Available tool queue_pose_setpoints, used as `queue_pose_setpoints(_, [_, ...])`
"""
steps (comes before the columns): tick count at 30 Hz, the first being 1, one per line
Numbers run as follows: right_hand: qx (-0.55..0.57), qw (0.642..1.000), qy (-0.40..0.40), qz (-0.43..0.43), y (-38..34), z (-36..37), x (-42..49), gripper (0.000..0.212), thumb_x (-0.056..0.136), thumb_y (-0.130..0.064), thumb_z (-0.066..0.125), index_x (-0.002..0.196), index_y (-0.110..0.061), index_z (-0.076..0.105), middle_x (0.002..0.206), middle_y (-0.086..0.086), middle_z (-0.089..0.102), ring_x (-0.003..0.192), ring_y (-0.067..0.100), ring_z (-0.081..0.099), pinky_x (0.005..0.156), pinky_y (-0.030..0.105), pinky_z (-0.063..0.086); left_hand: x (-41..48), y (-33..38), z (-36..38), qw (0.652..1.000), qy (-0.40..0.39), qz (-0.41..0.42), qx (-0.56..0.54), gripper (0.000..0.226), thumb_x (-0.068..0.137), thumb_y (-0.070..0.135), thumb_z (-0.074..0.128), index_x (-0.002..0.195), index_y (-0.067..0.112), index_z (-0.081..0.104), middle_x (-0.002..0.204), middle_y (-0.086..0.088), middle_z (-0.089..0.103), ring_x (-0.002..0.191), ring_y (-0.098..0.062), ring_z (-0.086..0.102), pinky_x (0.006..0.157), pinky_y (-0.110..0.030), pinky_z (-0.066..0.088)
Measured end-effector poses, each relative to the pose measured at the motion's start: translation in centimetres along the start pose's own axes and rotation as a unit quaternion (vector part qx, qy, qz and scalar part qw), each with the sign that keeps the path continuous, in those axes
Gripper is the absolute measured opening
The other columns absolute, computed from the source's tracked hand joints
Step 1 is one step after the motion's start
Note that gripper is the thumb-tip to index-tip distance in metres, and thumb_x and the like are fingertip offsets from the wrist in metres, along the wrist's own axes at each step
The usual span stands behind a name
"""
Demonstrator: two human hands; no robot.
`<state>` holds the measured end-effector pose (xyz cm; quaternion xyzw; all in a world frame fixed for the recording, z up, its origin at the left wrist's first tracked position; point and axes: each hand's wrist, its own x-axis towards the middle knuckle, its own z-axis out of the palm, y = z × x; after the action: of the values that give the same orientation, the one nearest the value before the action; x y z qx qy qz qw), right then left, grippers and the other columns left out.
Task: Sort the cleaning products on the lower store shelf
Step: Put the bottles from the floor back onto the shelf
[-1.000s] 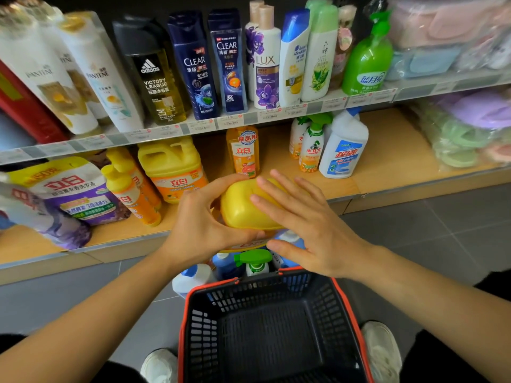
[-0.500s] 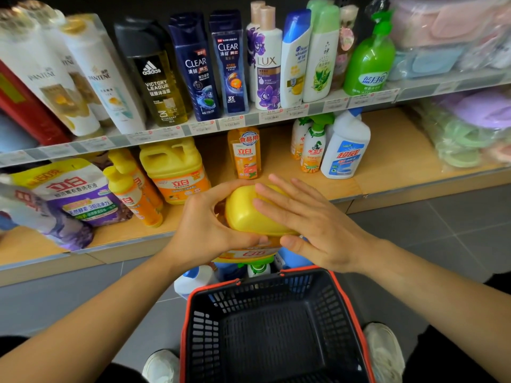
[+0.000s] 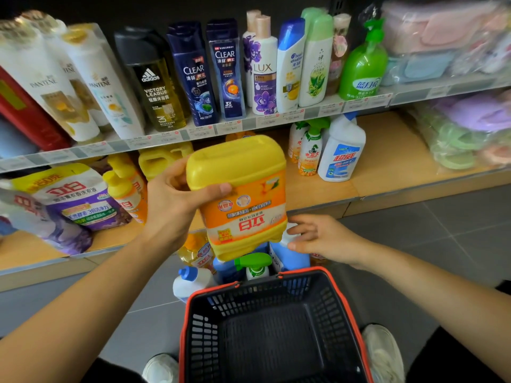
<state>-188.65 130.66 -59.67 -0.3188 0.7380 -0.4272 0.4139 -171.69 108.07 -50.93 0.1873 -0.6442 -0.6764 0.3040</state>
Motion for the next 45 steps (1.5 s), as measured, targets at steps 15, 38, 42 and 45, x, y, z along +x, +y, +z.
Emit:
queue_pose_setpoints(15, [0.314, 0.945, 0.093, 0.004, -1.1, 0.8, 0.9, 0.011, 0.097, -0.006, 0.057, 0.105, -0.009, 0.063, 0.097, 0.009, 0.065, 0.092, 0.022, 0.059, 0.088, 0.037, 0.045, 1.4, -2.8, -3.4, 0.992, -0.019, -0.124, -0.015, 0.060, 0.079, 0.025, 0.074, 0.134, 0.011, 0.054, 0.122, -0.010, 0.071, 0.108, -0.029, 0.071, 0.078, -0.037, 0.062])
queue_pose_setpoints(38, [0.000, 0.977, 0.108, -0.186, -9.4, -3.7, 3.6, 0.068, 0.058, -0.027, 0.098, 0.115, -0.026, 0.060, 0.111, 0.005, 0.068, 0.109, 0.015, 0.065, 0.087, 0.032, 0.057, -0.3, -10.2, -3.7, 0.961, -0.115, -0.252, 0.020, 0.040, 0.092, 0.038, 0.064, 0.121, 0.010, 0.068, 0.116, -0.011, 0.075, 0.108, -0.026, 0.072, 0.084, -0.030, 0.059])
queue_pose_setpoints(42, [-0.150, 0.955, 0.125, -0.221, -11.1, -4.6, 2.4, 0.063, 0.067, -0.022, 0.094, 0.116, -0.044, 0.061, 0.092, -0.019, 0.070, 0.092, -0.004, 0.064, 0.082, 0.014, 0.050, -0.3, -12.1, -0.6, 0.947, -0.177, -0.238, 0.123, 0.035, 0.099, 0.016, 0.063, 0.134, 0.009, 0.062, 0.119, -0.014, 0.073, 0.111, -0.024, 0.069, 0.089, -0.034, 0.058])
queue_pose_setpoints(45, [-0.239, 0.935, 0.160, -0.206, -10.9, -6.8, 1.1, 0.059, 0.067, -0.022, 0.093, 0.115, -0.041, 0.064, 0.086, -0.015, 0.065, 0.081, 0.003, 0.060, 0.076, 0.015, 0.046, -0.4, -13.8, 1.1, 0.921, -0.240, -0.165, 0.257, 0.048, 0.094, 0.015, 0.071, 0.140, 0.012, 0.057, 0.120, -0.008, 0.072, 0.109, -0.017, 0.066, 0.101, -0.043, 0.053])
